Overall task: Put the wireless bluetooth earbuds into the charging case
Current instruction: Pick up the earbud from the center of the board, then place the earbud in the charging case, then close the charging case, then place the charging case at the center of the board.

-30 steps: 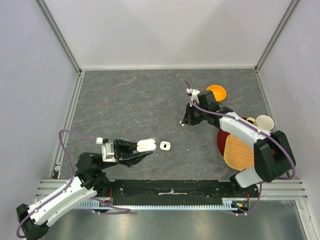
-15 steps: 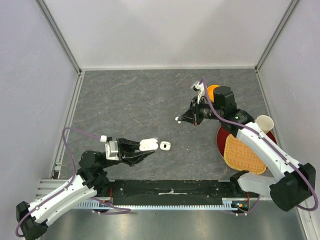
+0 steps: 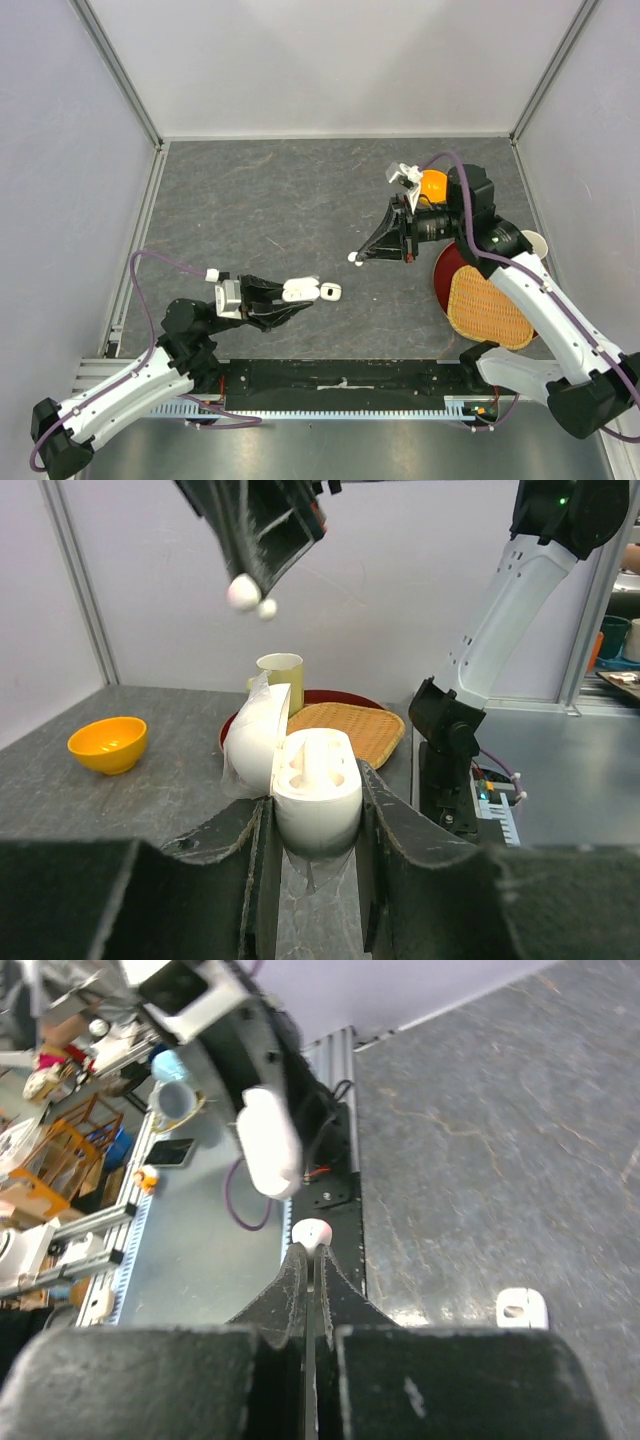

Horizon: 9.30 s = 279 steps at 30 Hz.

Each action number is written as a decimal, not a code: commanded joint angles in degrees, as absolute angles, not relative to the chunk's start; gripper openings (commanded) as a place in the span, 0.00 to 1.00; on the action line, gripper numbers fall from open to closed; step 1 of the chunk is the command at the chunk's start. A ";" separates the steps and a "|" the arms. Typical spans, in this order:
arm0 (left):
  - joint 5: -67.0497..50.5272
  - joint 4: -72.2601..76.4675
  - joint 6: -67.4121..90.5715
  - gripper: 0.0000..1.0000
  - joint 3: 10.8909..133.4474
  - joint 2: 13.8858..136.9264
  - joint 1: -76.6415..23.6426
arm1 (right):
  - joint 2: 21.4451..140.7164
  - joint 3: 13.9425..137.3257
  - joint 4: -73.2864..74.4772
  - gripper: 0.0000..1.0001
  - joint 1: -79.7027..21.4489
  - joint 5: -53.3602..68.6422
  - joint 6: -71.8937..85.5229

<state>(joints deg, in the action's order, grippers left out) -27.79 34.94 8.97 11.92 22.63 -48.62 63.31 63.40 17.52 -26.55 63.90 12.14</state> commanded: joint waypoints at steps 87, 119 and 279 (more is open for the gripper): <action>-37.53 51.42 15.03 0.02 15.65 34.98 -48.69 | 66.18 74.62 33.92 0.08 -55.90 38.32 -11.25; -35.25 49.49 13.89 0.02 14.59 33.22 -48.78 | 60.65 74.88 28.13 0.75 -55.99 34.10 -8.53; 6.23 -14.49 45.18 0.90 24.42 43.96 -42.19 | 50.89 44.30 21.18 0.98 -54.58 -27.95 48.87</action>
